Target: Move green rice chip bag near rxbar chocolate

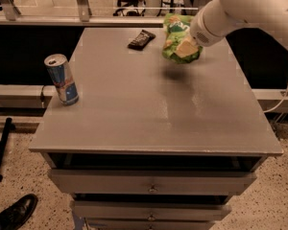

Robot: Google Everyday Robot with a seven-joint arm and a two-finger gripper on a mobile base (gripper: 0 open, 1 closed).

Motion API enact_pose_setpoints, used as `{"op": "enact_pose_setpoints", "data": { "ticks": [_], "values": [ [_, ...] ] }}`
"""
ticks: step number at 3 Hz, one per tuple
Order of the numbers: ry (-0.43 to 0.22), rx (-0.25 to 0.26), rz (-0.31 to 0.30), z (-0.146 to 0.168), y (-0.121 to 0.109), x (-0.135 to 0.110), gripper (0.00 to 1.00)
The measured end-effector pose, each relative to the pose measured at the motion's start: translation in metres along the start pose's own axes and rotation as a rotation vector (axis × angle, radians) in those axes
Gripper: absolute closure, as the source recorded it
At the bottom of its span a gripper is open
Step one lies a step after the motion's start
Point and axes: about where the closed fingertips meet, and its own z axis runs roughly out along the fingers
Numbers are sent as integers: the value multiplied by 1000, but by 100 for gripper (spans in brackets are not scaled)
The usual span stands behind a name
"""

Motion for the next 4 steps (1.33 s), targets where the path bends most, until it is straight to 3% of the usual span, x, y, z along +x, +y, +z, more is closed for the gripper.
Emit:
{"op": "enact_pose_setpoints", "data": {
  "ticks": [2, 4],
  "values": [
    [-126, -89, -77, 71, -37, -35, 100],
    [-117, -92, -157, 112, -53, -43, 100]
  ]
}}
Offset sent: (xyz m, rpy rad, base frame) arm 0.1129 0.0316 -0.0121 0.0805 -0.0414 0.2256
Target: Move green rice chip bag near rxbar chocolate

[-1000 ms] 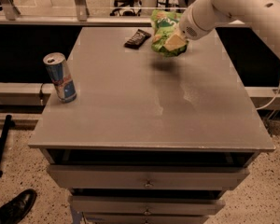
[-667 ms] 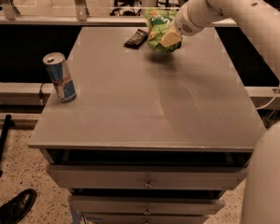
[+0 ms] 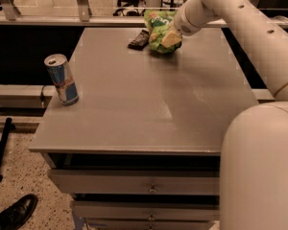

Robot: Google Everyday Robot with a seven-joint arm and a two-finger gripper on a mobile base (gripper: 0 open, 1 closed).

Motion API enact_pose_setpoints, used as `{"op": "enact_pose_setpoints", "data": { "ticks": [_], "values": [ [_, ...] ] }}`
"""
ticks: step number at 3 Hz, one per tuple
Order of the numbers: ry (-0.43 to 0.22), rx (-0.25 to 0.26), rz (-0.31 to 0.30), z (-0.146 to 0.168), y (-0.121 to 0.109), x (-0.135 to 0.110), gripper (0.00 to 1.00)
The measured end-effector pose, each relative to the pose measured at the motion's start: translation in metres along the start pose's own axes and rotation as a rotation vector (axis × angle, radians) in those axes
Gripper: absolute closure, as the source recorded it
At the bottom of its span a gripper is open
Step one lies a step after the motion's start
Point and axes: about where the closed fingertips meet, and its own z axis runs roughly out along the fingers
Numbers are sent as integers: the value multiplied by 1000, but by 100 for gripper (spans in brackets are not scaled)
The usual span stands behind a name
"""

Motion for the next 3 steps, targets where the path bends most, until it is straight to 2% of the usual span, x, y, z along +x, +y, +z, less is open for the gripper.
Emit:
{"op": "enact_pose_setpoints", "data": {
  "ticks": [1, 3],
  "values": [
    [31, 23, -34, 14, -13, 3, 84],
    [41, 25, -66, 28, -21, -2, 38]
  ]
}}
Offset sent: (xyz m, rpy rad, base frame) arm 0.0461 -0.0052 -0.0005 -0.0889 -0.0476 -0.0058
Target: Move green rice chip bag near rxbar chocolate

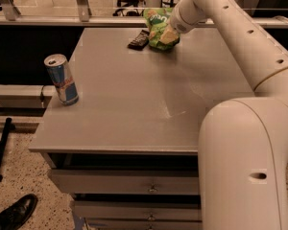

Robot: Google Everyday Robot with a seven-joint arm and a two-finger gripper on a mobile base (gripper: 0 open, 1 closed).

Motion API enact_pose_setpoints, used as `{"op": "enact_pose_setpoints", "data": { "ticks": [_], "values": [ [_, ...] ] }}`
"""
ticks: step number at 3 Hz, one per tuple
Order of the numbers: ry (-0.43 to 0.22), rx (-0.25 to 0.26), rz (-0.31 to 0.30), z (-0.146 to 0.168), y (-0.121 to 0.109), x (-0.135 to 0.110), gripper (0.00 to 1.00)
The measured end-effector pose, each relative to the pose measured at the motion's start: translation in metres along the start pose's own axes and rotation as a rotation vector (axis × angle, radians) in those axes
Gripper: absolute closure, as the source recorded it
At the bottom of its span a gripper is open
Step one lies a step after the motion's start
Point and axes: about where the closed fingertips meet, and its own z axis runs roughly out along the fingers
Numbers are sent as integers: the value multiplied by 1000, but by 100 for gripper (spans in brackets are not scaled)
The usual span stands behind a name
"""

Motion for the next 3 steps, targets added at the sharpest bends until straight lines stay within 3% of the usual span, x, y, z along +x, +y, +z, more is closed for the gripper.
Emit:
{"op": "enact_pose_setpoints", "data": {
  "ticks": [1, 2, 3],
  "values": [
    [-8, -15, -15, -1, 2, -5, 15],
    [-20, -32, -50, -18, 9, -12, 0],
    [-41, -35, -73, -42, 13, -17, 0]
  ]
}}
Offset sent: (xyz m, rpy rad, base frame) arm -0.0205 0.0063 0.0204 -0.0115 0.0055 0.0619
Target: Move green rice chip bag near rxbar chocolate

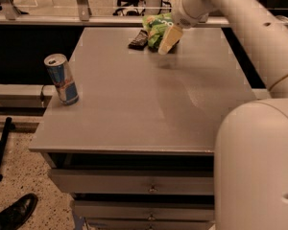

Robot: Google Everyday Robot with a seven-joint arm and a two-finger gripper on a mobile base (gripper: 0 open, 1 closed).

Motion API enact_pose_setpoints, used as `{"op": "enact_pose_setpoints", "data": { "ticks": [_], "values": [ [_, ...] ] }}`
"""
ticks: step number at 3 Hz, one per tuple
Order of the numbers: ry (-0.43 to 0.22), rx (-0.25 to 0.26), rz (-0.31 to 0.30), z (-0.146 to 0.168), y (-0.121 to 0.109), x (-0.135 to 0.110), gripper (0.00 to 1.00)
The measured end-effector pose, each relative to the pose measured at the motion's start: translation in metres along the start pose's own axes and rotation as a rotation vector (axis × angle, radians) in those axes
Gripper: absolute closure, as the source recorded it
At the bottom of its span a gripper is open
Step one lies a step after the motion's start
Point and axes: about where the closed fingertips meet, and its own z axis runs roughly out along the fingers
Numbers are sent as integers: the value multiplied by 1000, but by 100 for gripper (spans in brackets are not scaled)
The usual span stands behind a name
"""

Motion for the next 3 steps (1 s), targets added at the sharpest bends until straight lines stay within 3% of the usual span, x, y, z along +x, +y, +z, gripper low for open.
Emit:
{"op": "enact_pose_setpoints", "data": {
  "ticks": [1, 2, 3],
  "values": [
    [-42, -9, 42, -50, 1, 20, 0],
    [-106, 48, 113, -130, -8, 60, 0],
    [-98, 36, 107, -119, -5, 57, 0]
  ]
}}
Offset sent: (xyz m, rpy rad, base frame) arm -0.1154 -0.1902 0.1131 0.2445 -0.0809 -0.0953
